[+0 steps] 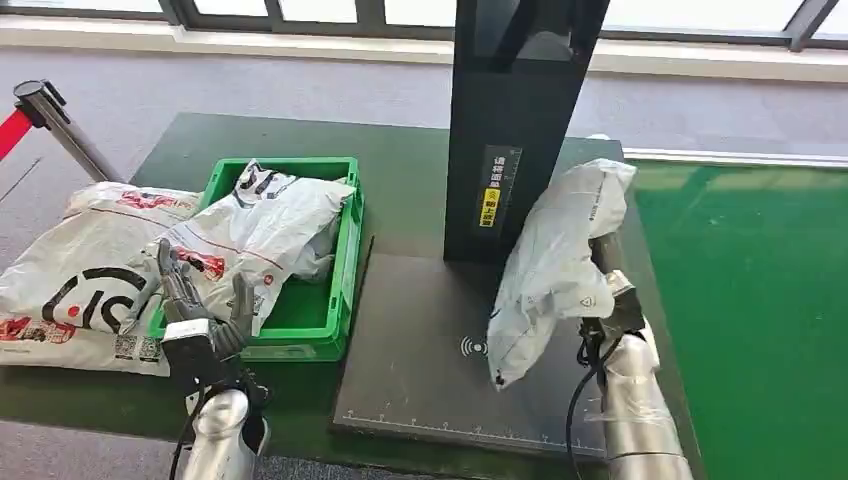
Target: Moved the parcel from conveyor to table for the left to box.
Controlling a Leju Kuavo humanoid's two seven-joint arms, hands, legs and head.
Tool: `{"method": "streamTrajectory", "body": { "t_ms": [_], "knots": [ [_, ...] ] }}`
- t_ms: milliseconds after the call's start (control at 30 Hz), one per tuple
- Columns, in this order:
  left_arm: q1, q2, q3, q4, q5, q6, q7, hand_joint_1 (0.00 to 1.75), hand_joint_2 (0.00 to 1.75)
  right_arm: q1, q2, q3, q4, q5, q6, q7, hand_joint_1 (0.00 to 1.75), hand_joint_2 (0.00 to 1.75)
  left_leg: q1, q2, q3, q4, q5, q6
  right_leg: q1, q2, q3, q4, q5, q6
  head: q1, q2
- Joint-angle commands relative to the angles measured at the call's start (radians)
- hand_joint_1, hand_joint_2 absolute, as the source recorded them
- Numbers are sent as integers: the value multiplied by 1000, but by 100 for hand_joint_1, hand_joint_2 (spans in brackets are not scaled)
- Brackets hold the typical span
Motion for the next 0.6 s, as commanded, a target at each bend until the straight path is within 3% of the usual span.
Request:
{"method": "streamTrajectory", "body": {
  "t_ms": [33,133,167,500,600],
  "knots": [
    [-32,14,-6,49,5,28,5,0,175,-6,-97,80,-112,-111,14,5,0,0,0,1,2,-1,-1,1,0,0,2,-1,-1,-1,0,0],
    [-32,18,-7,60,4,28,5,0,175,-30,-101,56,-60,-132,30,5,0,0,0,4,4,-2,-1,0,0,2,3,-2,0,-1,0,0],
    [-32,17,-5,62,5,26,5,0,175,-47,-96,49,19,-69,-13,5,0,0,0,2,2,-1,0,0,0,1,1,-1,0,-1,0,0],
    [-41,14,-16,73,-3,42,5,0,175,-68,-78,-27,103,-37,-124,5,0,0,0,2,4,-2,-1,1,0,0,4,-2,0,-1,0,0],
    [-44,14,-19,72,-5,42,5,0,175,-100,-70,-68,215,49,-154,5,0,0,0,2,4,-2,-1,0,0,0,4,-2,0,-1,0,0]
  ]
}}
